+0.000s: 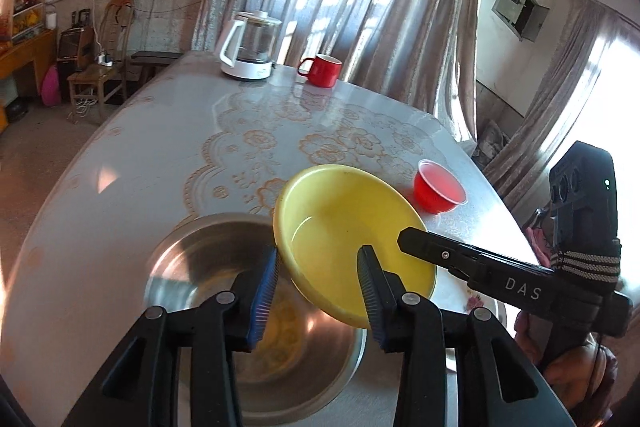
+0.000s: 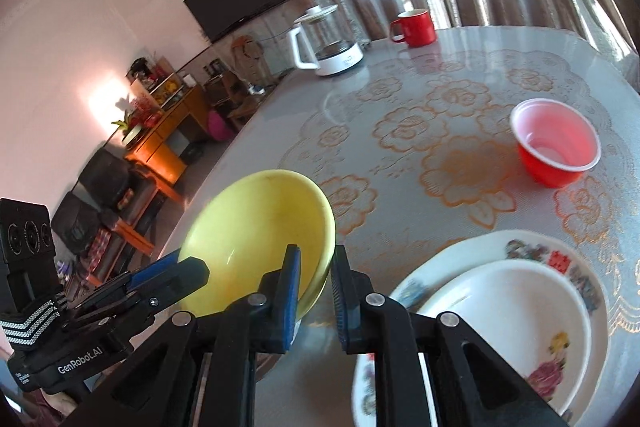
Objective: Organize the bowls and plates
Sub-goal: 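Lower the yellow bowl into the steel basin and open the right tool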
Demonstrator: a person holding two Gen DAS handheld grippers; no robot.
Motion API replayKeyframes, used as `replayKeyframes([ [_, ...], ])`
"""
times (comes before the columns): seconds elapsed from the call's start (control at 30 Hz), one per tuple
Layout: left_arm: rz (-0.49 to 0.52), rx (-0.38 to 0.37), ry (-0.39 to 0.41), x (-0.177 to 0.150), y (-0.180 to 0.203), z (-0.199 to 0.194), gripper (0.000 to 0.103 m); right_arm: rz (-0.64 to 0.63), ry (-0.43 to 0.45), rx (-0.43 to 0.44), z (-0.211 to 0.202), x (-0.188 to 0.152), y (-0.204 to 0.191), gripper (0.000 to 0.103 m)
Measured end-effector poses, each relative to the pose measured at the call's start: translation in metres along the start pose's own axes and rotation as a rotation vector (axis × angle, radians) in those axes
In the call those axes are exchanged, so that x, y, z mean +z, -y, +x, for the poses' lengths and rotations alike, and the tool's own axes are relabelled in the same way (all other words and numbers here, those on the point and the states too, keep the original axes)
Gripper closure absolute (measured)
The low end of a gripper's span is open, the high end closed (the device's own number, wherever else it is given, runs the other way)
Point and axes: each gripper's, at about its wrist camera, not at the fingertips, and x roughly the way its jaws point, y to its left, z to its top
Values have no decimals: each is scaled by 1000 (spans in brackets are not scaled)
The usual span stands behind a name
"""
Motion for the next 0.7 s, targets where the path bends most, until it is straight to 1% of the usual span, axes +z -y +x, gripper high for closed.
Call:
replayKeyframes([
  [0.17,-24,62,3,-22,-24,-12,61,-50,-48,21,20,-14,-29,89],
  [0.33,-69,92,-23,-38,-44,-10,61,-78,-111,18,45,-28,-45,89],
  [0.47,-81,103,-33,-44,-51,-4,61,-109,-137,-18,58,-37,-53,89],
  [0.7,-66,129,-68,-47,-48,12,61,-137,-138,-79,65,-42,-52,89],
])
